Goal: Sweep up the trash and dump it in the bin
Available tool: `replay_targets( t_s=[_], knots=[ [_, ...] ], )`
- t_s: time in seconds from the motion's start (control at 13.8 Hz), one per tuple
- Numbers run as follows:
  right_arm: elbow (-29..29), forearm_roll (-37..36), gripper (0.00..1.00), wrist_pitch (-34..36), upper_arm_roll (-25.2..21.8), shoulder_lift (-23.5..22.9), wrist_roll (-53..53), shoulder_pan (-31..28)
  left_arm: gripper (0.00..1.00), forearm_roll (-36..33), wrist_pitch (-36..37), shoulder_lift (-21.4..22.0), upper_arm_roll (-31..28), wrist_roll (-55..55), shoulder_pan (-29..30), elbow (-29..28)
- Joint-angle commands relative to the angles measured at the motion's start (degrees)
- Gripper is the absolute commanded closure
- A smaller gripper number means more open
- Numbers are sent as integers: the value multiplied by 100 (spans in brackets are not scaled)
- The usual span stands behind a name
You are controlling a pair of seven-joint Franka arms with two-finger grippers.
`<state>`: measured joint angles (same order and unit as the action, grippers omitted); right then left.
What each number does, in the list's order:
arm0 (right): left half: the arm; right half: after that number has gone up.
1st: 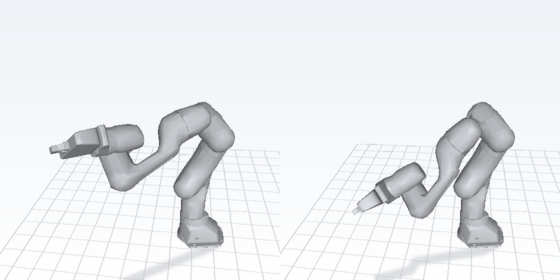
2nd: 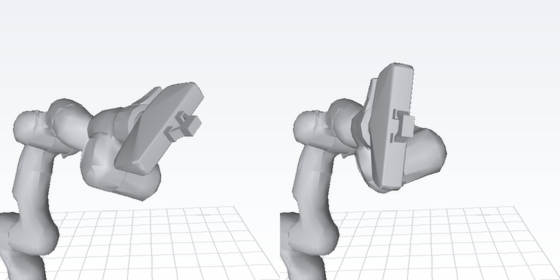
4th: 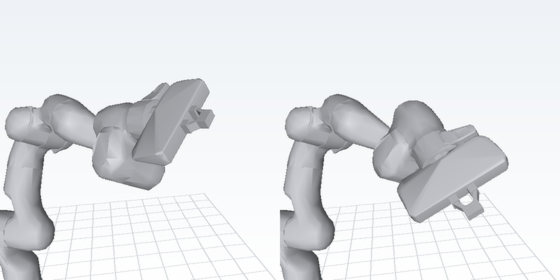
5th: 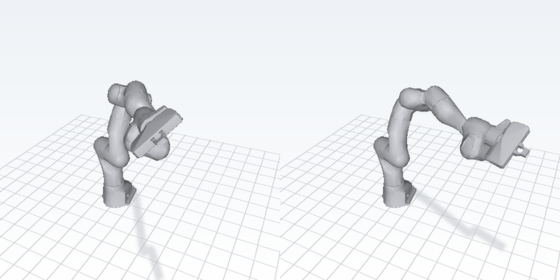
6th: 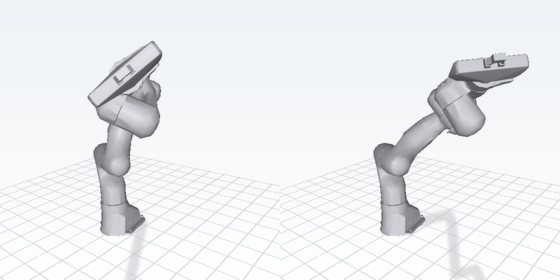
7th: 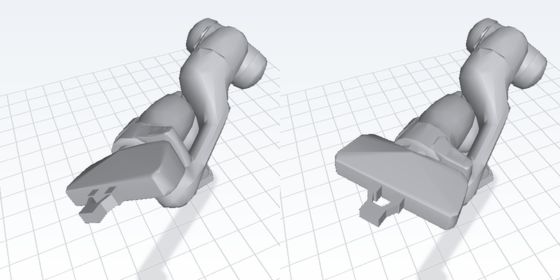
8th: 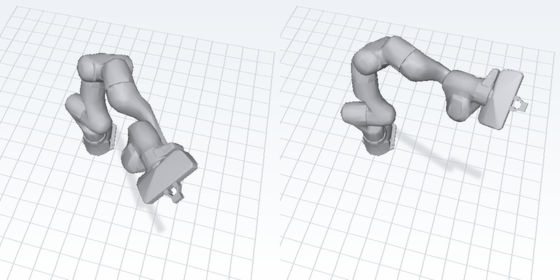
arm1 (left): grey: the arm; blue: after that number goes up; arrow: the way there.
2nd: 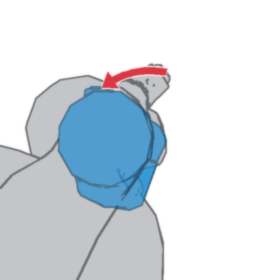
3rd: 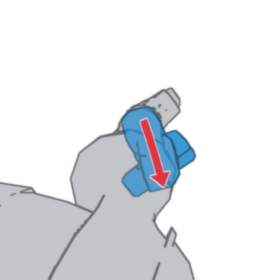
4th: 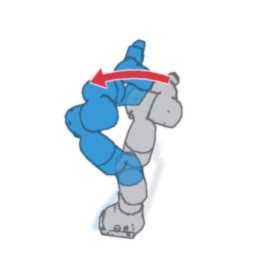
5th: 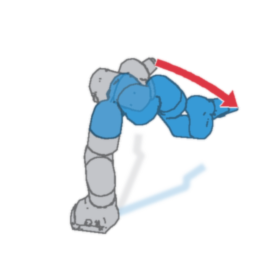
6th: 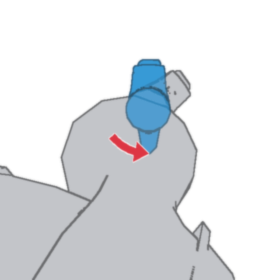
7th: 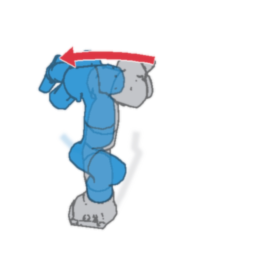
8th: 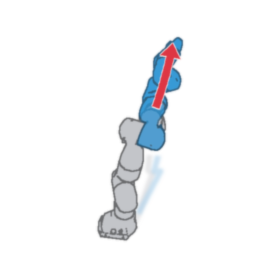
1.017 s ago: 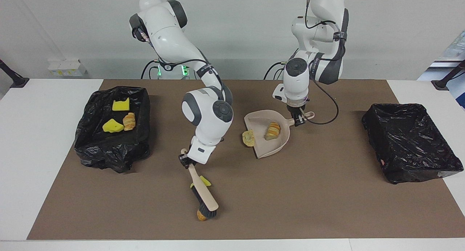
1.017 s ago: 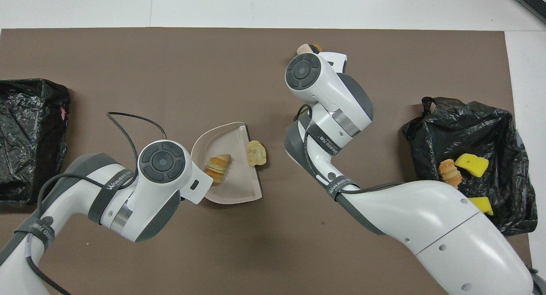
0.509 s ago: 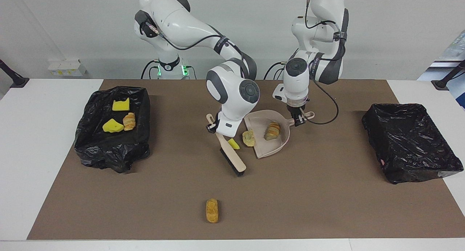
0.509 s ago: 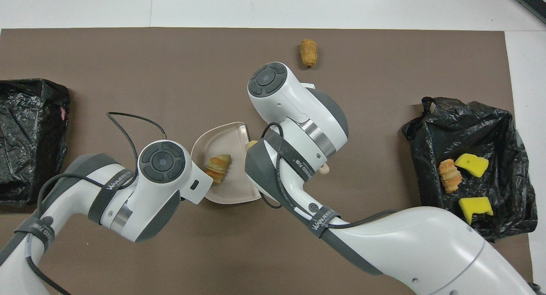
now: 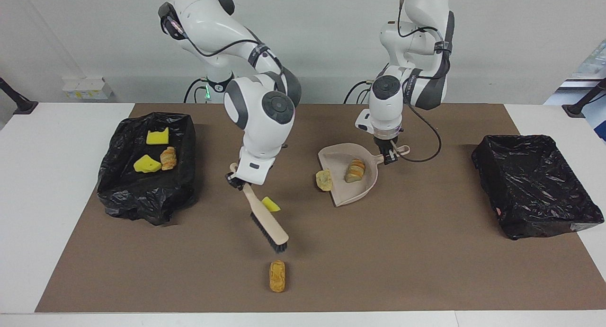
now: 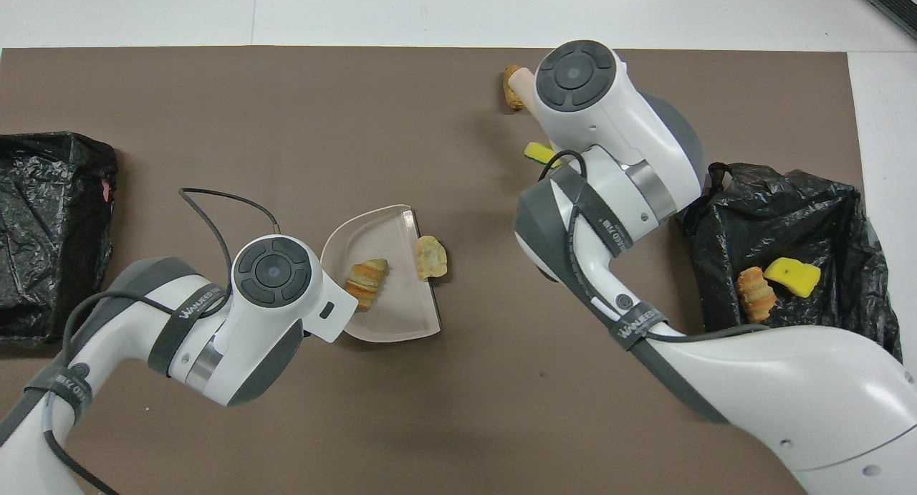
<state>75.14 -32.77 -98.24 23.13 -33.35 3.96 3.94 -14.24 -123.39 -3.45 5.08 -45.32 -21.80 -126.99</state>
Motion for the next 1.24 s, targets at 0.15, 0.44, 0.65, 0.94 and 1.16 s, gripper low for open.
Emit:
replay_targets(
  t_s=[0.15, 0.44, 0.65, 0.94, 1.16],
  knots=[
    [-17, -862, 100, -1117, 17, -548, 219, -280, 100, 106, 43, 125, 28, 23, -8, -204],
    [0, -1276, 100, -1216, 25, -761, 219, -149, 100, 106, 52, 125, 28, 24, -8, -213],
    [88, -629, 100, -804, 148, -682, 228, -105, 100, 97, 61, 125, 28, 24, -8, -213],
    [150, -213, 100, 241, 753, -646, 385, -43, 100, 97, 61, 134, 28, 24, -8, -204],
    [630, -142, 100, 727, 1420, -393, 369, -130, 100, 106, 61, 134, 28, 24, -8, -213]
  ],
)
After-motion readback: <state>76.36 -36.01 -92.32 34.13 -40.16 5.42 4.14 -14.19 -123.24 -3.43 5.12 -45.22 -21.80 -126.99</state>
